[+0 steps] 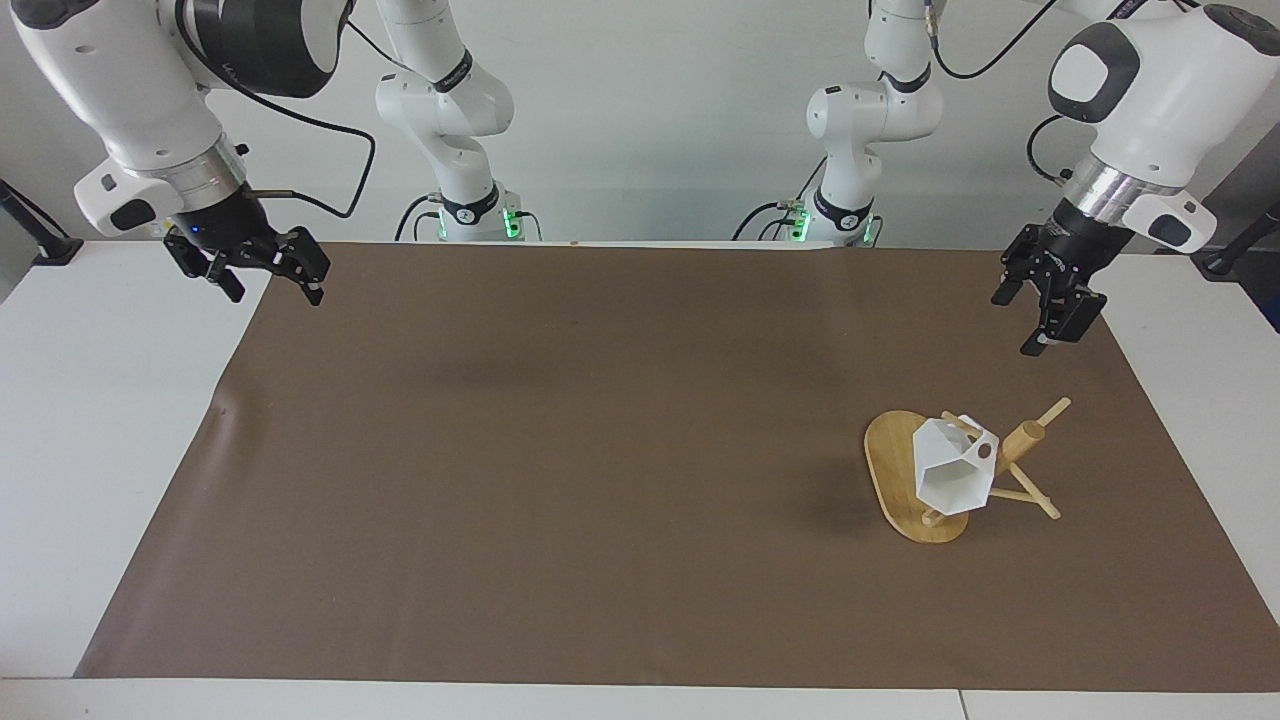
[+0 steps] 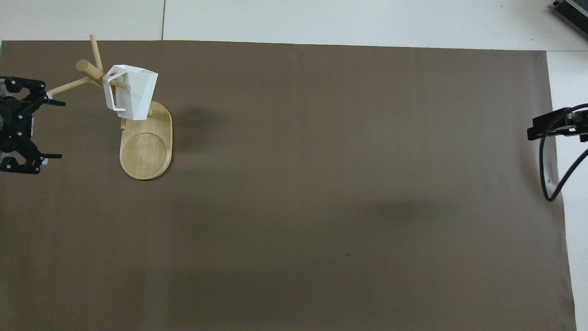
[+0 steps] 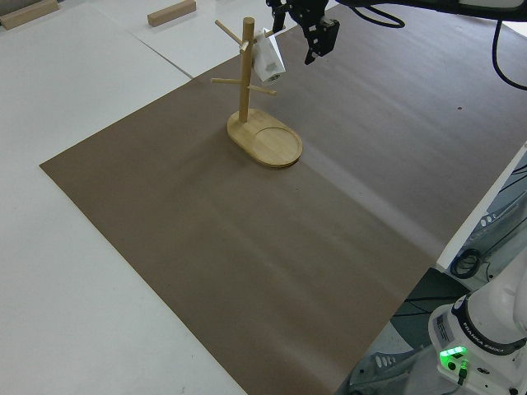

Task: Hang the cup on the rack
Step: 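Open the left gripper and draw it back from the hung cup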

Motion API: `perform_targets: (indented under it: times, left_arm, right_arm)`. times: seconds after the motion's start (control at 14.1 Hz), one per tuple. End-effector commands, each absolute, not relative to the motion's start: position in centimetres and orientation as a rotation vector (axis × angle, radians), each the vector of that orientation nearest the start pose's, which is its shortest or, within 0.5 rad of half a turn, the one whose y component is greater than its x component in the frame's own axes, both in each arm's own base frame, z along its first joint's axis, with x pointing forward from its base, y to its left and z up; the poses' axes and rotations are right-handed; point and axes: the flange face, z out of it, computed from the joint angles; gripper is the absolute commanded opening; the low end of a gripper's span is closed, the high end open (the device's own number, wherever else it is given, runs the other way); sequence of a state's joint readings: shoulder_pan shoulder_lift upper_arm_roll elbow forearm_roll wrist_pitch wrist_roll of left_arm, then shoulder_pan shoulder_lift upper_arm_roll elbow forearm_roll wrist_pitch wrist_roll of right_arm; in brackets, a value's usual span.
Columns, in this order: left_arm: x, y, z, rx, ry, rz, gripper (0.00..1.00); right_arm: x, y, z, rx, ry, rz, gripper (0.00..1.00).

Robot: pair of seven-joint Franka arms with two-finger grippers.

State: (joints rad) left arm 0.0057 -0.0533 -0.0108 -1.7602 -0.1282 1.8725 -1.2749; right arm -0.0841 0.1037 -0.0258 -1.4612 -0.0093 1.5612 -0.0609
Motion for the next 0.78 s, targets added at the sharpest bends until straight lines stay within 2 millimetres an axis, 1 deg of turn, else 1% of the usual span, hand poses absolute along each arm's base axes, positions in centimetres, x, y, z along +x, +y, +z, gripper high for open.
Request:
perform_targets:
  times: [0.0,0.21,0.35,0.5,0.57,0.64,0.71]
  left_arm:
    - [55.6,-1.3,60.2,-2.857,-1.57,-0.139,1.0]
    - [55.6,-1.2,60.2,-3.043,-1.068,-0.177,1.0]
    - [55.5,-0.7,59.9,-3.137,-0.661,-0.173,1.0]
    - [54.9,-0.8,59.9,-3.141,-0.333,-0.138,1.0]
    - [54.5,-1.3,59.9,-3.095,-0.154,-0.106,1.0]
    - [54.2,-1.5,59.8,-3.066,-0.041,-0.059,1.0]
    - [54.1,-1.8,60.7,-3.065,0.039,-0.049,1.0]
  right_arm:
    - [57.6,-6.3,61.9,-3.135,0.101,0.021,1.0]
    - [57.6,-6.3,61.9,-3.135,0.101,0.021,1.0]
    - [57.6,-6.3,61.9,-3.135,0.101,0.021,1.0]
    - [57.6,-6.3,61.9,-3.135,0.101,0.021,1.0]
    - [57.6,-6.3,61.9,-3.135,0.101,0.021,1.0]
    - [57.6,-6.3,61.9,-3.135,0.101,0.021,1.0]
    - [57.6,-6.3,61.9,-3.135,0.101,0.021,1.0]
